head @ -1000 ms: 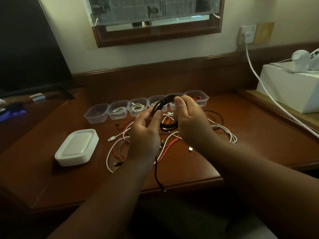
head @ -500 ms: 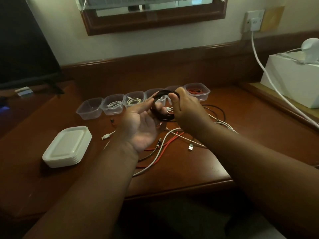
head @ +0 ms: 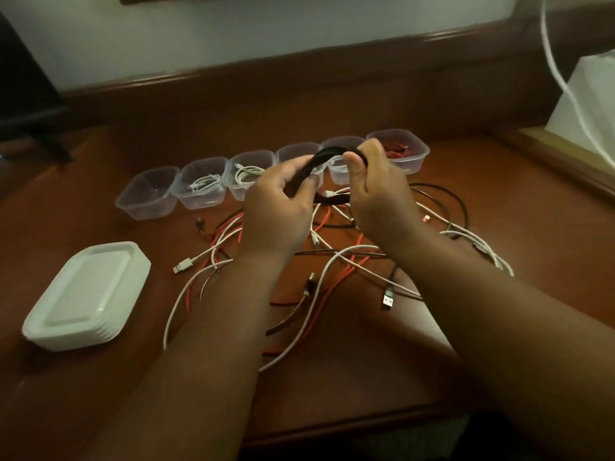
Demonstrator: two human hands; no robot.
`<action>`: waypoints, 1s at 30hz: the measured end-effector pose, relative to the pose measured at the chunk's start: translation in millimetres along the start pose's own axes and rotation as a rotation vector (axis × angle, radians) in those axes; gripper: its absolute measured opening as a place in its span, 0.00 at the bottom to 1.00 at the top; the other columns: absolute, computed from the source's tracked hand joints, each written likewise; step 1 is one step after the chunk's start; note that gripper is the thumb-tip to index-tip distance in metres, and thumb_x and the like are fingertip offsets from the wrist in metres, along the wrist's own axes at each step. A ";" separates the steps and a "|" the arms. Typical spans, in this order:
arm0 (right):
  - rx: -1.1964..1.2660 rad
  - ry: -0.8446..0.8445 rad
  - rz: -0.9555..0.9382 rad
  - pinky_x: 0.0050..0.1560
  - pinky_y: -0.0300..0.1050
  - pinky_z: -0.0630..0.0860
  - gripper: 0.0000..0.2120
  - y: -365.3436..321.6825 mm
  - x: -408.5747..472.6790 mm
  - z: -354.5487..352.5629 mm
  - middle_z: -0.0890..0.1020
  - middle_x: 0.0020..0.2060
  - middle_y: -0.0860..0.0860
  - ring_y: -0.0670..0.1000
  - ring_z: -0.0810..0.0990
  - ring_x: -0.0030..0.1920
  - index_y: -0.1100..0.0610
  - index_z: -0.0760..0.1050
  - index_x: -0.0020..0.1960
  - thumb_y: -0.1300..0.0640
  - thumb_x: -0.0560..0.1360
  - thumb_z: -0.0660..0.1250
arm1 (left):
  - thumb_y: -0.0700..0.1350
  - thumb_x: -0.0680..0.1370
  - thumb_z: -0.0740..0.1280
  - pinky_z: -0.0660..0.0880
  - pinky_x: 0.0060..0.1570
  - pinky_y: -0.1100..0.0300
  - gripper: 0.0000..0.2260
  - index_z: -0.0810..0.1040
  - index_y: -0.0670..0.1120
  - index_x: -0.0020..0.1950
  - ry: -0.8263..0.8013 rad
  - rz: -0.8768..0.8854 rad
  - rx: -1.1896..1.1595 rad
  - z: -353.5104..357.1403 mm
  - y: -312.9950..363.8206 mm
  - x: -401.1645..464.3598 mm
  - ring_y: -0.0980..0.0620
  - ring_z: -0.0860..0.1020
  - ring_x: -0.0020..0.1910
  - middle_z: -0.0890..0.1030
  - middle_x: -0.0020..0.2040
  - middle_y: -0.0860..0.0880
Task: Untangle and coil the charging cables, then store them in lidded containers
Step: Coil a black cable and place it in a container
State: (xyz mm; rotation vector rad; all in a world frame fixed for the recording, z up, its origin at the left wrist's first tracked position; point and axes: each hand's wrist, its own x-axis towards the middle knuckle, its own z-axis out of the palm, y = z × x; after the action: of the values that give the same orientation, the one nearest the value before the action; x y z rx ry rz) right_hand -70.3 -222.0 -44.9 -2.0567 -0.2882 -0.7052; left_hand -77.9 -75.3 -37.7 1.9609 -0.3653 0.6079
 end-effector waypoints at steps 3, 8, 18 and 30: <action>-0.015 0.019 -0.004 0.30 0.50 0.70 0.10 21.2 10.2 11.5 0.74 0.34 0.48 0.50 0.73 0.31 0.57 0.71 0.53 0.52 0.84 0.55 | 0.42 0.79 0.68 0.74 0.50 0.73 0.08 0.83 0.45 0.57 0.118 0.132 0.196 3.9 -26.0 10.0 0.60 0.80 0.49 0.82 0.49 0.55; -0.069 -0.013 0.020 0.30 0.42 0.70 0.10 53.3 15.5 16.1 0.76 0.34 0.45 0.45 0.75 0.34 0.53 0.73 0.55 0.48 0.84 0.56 | 0.39 0.80 0.66 0.82 0.43 0.56 0.04 0.81 0.46 0.49 0.007 -0.289 -0.262 16.1 -36.8 8.3 0.54 0.84 0.40 0.83 0.37 0.51; -0.076 -0.132 0.074 0.31 0.53 0.72 0.09 56.1 19.4 13.1 0.73 0.30 0.47 0.47 0.73 0.29 0.48 0.69 0.50 0.47 0.84 0.53 | 0.46 0.77 0.63 0.63 0.22 0.68 0.07 0.77 0.44 0.47 -0.373 -0.884 -1.016 -1.4 -32.1 16.1 0.60 0.57 0.20 0.58 0.23 0.55; 1.083 -0.005 0.797 0.27 0.42 0.58 0.16 25.3 10.8 20.9 0.67 0.27 0.48 0.46 0.62 0.24 0.55 0.67 0.44 0.46 0.84 0.53 | 0.39 0.77 0.70 0.70 0.32 0.68 0.07 0.83 0.48 0.41 -0.111 -0.484 -0.483 10.7 -27.6 4.1 0.61 0.73 0.30 0.78 0.31 0.55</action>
State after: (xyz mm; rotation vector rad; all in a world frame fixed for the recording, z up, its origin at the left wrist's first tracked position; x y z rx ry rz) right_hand -42.3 -219.4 -65.0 -0.9744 0.1502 0.0113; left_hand -58.0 -72.5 -59.8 1.5356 -0.0812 0.0829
